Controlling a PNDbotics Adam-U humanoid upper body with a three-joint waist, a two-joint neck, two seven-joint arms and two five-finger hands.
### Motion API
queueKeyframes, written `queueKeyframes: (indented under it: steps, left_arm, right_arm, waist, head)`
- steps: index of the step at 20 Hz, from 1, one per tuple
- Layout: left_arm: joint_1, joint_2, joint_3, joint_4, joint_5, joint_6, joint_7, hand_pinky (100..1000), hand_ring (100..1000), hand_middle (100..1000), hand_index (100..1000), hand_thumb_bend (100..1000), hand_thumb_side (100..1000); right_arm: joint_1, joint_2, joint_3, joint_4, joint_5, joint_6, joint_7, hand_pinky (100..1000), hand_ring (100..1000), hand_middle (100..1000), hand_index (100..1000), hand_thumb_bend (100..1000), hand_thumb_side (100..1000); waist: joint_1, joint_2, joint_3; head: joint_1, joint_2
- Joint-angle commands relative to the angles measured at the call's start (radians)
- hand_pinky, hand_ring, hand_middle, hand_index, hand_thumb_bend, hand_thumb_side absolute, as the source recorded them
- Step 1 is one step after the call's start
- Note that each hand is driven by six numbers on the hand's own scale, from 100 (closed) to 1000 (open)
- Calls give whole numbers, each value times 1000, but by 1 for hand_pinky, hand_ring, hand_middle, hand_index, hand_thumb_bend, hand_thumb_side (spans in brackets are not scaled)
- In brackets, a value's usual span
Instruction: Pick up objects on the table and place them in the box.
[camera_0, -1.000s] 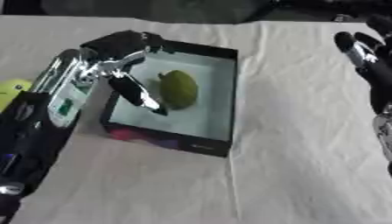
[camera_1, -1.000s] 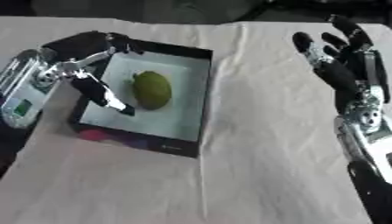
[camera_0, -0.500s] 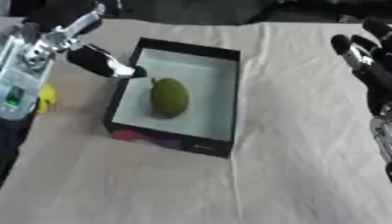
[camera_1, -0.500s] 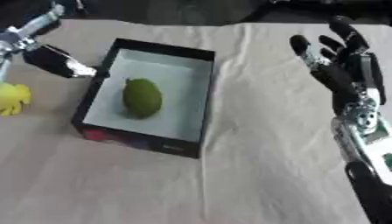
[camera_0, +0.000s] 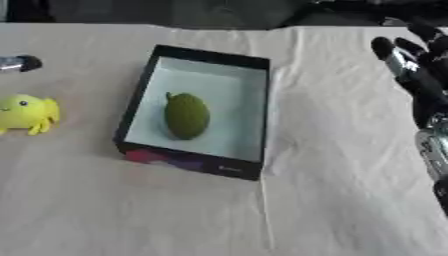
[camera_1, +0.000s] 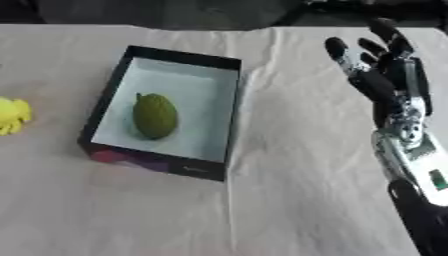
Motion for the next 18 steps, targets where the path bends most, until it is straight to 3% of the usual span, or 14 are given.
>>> queueKeyframes:
  steps: [1,5,12,18]
  left_arm:
    - [7,90,37,30,25,-4,-9,884,771,785,887,731,417]
    - [33,127,48,86,47,-24,-29,883,774,785,886,734,412]
    - [34,131,43,160,60,-62,-88,890,788,794,892,769,382]
    - [20,117,33,240,23,-101,-151,892,798,796,894,776,352]
  right_arm:
    - [-4,-29,-13,-17,5,-1,-4,933,873,908,856,732,322]
    - [-4,-30,-13,-18,5,-1,-4,933,872,908,856,733,320]
    - [-2,-27,-12,-17,5,0,-2,933,872,908,856,734,316]
    - [-5,-25,-9,-17,5,0,1,933,872,909,856,734,312]
  waist:
    - [2,-19,-2]
    - [1,-16,-1]
    - [-2,-12,-8]
    - [-2,-4,-13]
  head:
    - [6,-1]
    - [19,-1]
    - [30,-1]
    - [98,-1]
